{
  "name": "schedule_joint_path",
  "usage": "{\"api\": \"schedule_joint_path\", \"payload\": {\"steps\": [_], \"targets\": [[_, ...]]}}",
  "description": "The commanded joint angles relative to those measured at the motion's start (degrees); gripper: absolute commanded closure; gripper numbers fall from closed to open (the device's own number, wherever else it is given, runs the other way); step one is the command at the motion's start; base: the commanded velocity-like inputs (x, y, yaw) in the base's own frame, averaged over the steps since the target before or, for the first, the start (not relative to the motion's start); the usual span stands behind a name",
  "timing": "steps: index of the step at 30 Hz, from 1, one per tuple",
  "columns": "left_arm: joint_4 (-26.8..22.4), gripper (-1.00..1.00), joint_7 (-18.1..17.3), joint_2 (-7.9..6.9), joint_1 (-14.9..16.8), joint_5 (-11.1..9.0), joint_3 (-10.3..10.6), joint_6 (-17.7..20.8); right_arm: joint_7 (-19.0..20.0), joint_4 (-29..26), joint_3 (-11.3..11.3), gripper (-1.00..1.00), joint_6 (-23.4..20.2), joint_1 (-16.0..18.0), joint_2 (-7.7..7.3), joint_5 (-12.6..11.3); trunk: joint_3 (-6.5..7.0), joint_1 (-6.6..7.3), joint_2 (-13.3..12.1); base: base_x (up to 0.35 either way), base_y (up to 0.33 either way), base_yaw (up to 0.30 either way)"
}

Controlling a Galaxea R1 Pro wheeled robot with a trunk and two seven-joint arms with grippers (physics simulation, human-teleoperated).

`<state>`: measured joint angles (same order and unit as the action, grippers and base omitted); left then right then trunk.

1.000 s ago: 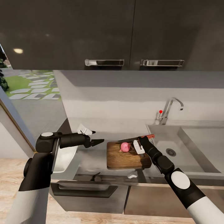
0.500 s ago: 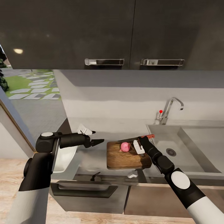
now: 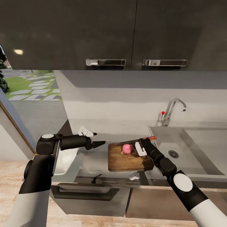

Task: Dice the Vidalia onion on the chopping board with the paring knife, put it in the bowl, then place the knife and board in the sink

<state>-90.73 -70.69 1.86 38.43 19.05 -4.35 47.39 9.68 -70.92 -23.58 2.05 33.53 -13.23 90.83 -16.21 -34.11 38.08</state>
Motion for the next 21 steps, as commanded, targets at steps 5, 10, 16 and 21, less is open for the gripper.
{"api": "schedule_joint_path", "payload": {"steps": [5,10,16,21], "targets": [[-0.06,-1.0,-0.59,0.07,0.07,0.54,-0.13,0.51,0.08,-0.09,-0.06,1.0,0.16,0.05,-0.04,0.58,-0.09,-0.02,0.08,0.0,0.0,0.0],[-0.06,-1.0,-0.59,0.07,0.07,0.53,-0.13,0.52,0.08,-0.09,-0.06,1.0,0.17,0.05,-0.04,0.58,-0.45,-0.46,0.88,0.0,0.0,0.0],[-0.06,-1.0,-0.59,0.07,0.07,0.53,-0.13,0.51,0.08,-0.09,-0.06,1.0,0.17,0.05,-0.04,0.58,-0.81,-0.9,1.68,0.0,0.0,0.0],[-0.06,-1.0,-0.59,0.07,0.07,0.55,-0.13,0.51,0.08,-0.09,-0.06,1.0,0.15,0.05,-0.04,0.58,-1.17,-1.34,2.48,0.0,0.0,0.0]]}}
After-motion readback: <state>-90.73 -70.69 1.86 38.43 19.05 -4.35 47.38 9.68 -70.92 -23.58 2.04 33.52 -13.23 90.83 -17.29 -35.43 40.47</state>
